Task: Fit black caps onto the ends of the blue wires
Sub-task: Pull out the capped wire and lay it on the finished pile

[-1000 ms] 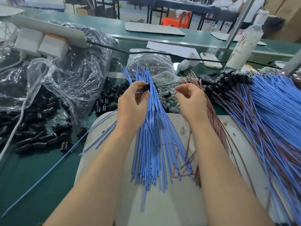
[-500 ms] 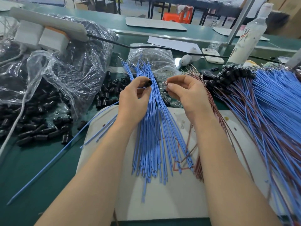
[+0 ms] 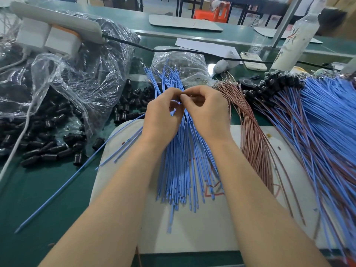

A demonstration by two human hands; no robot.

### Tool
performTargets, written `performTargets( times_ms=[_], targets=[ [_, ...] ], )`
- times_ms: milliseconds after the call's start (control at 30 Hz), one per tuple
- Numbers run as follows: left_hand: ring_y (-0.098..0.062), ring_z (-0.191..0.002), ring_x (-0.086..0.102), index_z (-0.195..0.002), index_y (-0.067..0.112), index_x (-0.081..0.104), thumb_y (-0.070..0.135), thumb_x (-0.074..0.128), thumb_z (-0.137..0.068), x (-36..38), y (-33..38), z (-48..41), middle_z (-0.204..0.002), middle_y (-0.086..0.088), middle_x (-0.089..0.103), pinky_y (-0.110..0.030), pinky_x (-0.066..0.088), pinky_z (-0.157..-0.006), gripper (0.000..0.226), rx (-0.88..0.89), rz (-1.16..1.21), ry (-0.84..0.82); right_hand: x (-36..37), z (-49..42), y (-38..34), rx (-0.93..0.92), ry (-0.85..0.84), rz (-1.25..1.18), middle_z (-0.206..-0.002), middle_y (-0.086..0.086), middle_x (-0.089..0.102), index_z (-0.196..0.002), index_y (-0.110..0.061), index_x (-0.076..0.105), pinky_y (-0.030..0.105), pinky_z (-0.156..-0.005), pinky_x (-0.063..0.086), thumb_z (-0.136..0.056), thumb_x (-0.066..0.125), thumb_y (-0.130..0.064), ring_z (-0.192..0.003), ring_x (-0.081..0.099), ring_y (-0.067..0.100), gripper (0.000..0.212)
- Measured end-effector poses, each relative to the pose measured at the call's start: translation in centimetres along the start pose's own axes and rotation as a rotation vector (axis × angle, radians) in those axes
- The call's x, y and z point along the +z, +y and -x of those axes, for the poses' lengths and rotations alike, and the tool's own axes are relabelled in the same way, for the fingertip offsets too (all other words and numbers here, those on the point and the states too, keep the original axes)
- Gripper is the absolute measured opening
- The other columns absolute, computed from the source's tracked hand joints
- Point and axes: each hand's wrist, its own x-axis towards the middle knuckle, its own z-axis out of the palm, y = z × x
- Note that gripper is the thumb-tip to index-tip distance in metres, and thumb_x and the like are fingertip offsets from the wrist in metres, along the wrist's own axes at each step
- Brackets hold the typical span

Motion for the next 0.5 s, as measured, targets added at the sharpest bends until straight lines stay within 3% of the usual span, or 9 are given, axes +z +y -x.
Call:
performTargets(
  times_ms=[100, 200, 300, 433, 500],
  targets=[
    [0.001, -0.072, 0.054, -0.108, 0.017, 0.061, 0.010, 0.060, -0.089, 0.2, -0.1, 0.0, -0.091, 0.013, 0.062, -0.015, 0.043, -0.067, 0.020, 0.047, -0.141, 0.005, -0.1, 0.0, 0.0, -0.015, 0.060, 0.023, -0.083, -0.004, 0.070, -0.090, -0.013, 0.072, 0.011, -0.073, 0.049, -0.086, 0.068, -0.019, -0.073, 0.062, 0.001, 0.008],
    [-0.010, -0.073, 0.049, -0.104, 0.015, 0.064, 0.010, 0.057, -0.090, 0.1, -0.5, -0.1, -0.099, 0.002, 0.064, -0.025, 0.042, -0.071, 0.016, 0.068, -0.268, 0.023, 0.0, -0.1, -0.1, 0.015, 0.055, -0.043, -0.077, -0.009, 0.068, -0.088, -0.015, 0.072, 0.012, -0.072, 0.049, -0.086, 0.069, -0.021, -0.072, 0.064, 0.000, 0.007],
    [-0.018, -0.079, 0.056, -0.099, 0.012, 0.065, 0.012, 0.054, -0.092, 0.0, -0.4, -0.1, -0.093, 0.001, 0.065, -0.031, 0.047, -0.072, 0.013, 0.039, -0.257, 0.051, -0.5, -0.4, 0.1, 0.060, 0.047, -0.154, -0.075, -0.013, 0.066, -0.088, -0.016, 0.070, 0.012, -0.070, 0.049, -0.088, 0.067, -0.024, -0.067, 0.060, -0.005, 0.008],
    [-0.010, -0.073, 0.055, -0.107, 0.010, 0.063, 0.013, 0.053, -0.095, -0.2, -0.2, -0.2, -0.092, 0.003, 0.067, -0.019, 0.041, -0.066, 0.016, -0.024, -0.194, 0.078, -3.0, -1.6, 2.4, 0.187, 0.133, -0.031, -0.086, -0.004, 0.069, -0.100, -0.013, 0.070, 0.010, -0.062, 0.045, -0.090, 0.060, -0.011, -0.066, 0.056, -0.006, 0.014],
    [-0.002, -0.071, 0.056, -0.107, 0.010, 0.063, 0.012, 0.052, -0.095, -0.3, -0.1, -0.2, -0.090, 0.006, 0.066, -0.011, 0.042, -0.064, 0.016, -0.055, -0.155, 0.072, -4.0, -1.8, 3.8, 0.282, 0.112, 0.080, -0.094, 0.001, 0.070, -0.103, -0.013, 0.072, 0.015, -0.067, 0.048, -0.089, 0.057, -0.006, -0.073, 0.060, 0.002, 0.022]
  ],
)
